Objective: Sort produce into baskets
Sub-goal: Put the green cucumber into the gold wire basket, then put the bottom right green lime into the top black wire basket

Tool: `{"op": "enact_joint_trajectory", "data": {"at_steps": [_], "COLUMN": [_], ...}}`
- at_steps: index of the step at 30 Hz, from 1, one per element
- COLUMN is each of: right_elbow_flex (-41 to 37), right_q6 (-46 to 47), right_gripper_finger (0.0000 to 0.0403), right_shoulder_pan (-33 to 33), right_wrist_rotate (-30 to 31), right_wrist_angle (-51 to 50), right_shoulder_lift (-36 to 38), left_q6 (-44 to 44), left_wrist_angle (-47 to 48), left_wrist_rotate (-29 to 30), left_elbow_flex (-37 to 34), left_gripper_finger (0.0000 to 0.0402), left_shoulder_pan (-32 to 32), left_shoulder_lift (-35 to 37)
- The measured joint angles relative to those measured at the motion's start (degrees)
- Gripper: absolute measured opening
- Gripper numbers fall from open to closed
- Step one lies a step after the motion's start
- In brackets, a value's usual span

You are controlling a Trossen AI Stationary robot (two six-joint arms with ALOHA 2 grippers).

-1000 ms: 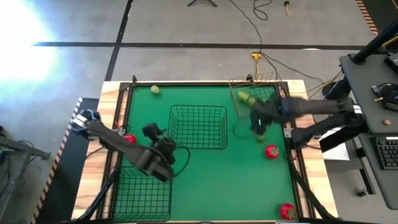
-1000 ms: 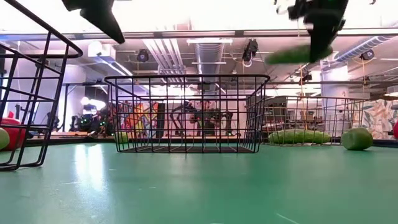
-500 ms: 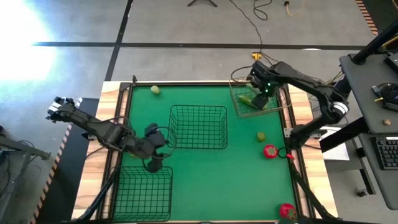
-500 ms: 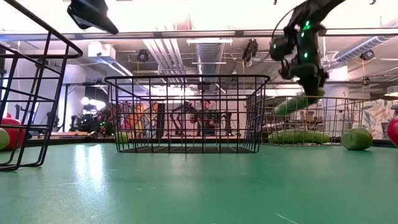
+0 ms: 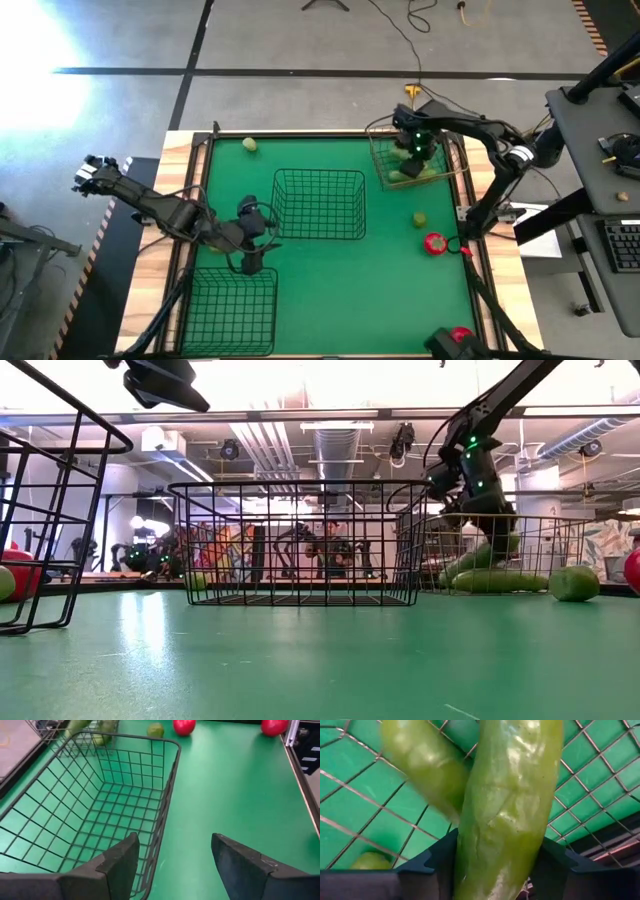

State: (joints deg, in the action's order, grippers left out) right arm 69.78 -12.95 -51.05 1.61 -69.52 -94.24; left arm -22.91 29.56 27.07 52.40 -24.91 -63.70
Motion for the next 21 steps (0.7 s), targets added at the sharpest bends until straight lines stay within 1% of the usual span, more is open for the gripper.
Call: {"op": "enact_joint_trajectory", "data": {"at_steps": [4, 7, 11, 13, 14, 17, 19, 21], "right_elbow_flex": [0.0, 0.4, 2.1, 2.7, 2.7, 1.5, -0.2, -2.0], "right_q6": [0.9, 1.5, 5.2, 7.1, 7.7, 9.2, 12.1, 16.6], "right_gripper_finger": [0.0236, 0.0266, 0.0292, 0.0298, 0.0298, 0.0294, 0.0289, 0.0284], "right_shoulder_pan": [0.0, 0.0, 0.1, 0.7, 1.4, 5.6, 10.2, 16.4], "right_wrist_rotate": [0.0, 0.1, 4.4, 4.6, 3.7, -0.9, -4.3, -5.4], "right_wrist_angle": [0.8, 0.7, 0.9, 0.8, 0.8, 0.7, 0.6, 0.3], "right_shoulder_lift": [0.1, 1.7, 5.8, 9.1, 11.2, 18.5, 23.7, 28.7], "left_q6": [0.1, 0.1, 0.0, 0.0, 0.0, 0.4, 1.4, 3.1], "left_wrist_angle": [0.0, -0.1, -1.5, -3.1, -4.1, -8.2, -10.2, -12.7], "left_wrist_rotate": [1.0, 1.0, 1.1, 1.1, 1.1, 1.1, 1.0, 0.9], "left_elbow_flex": [0.0, 0.0, 0.0, 0.1, 0.1, 0.1, 0.1, 0.1], "left_gripper_finger": [0.0231, 0.0231, 0.0231, 0.0231, 0.0231, 0.0231, 0.0231, 0.0231], "left_shoulder_pan": [0.0, 0.0, 0.0, 0.0, 0.0, 0.0, 0.0, 0.0], "left_shoulder_lift": [0.0, 0.0, 0.0, 0.0, 0.0, -0.8, -1.7, -2.8]}}
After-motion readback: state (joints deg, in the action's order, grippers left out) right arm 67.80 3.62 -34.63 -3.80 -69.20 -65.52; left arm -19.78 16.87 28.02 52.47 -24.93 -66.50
